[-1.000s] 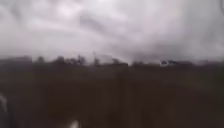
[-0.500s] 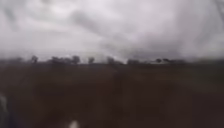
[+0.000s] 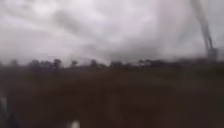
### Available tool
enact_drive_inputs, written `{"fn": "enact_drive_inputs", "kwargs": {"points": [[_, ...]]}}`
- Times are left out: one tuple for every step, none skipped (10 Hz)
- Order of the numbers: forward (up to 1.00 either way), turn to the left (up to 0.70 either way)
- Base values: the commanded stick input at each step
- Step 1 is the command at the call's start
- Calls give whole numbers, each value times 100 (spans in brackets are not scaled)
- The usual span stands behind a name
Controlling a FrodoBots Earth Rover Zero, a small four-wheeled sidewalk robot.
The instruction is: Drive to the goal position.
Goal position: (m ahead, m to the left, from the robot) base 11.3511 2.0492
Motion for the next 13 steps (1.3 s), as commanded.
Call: {"fn": "enact_drive_inputs", "kwargs": {"points": [[70, 0], [70, 0], [70, 0], [70, 0], [70, 0], [70, 0], [70, 0], [70, 0], [70, 0], [70, 0], [70, 0], [70, 0], [70, 0]]}}
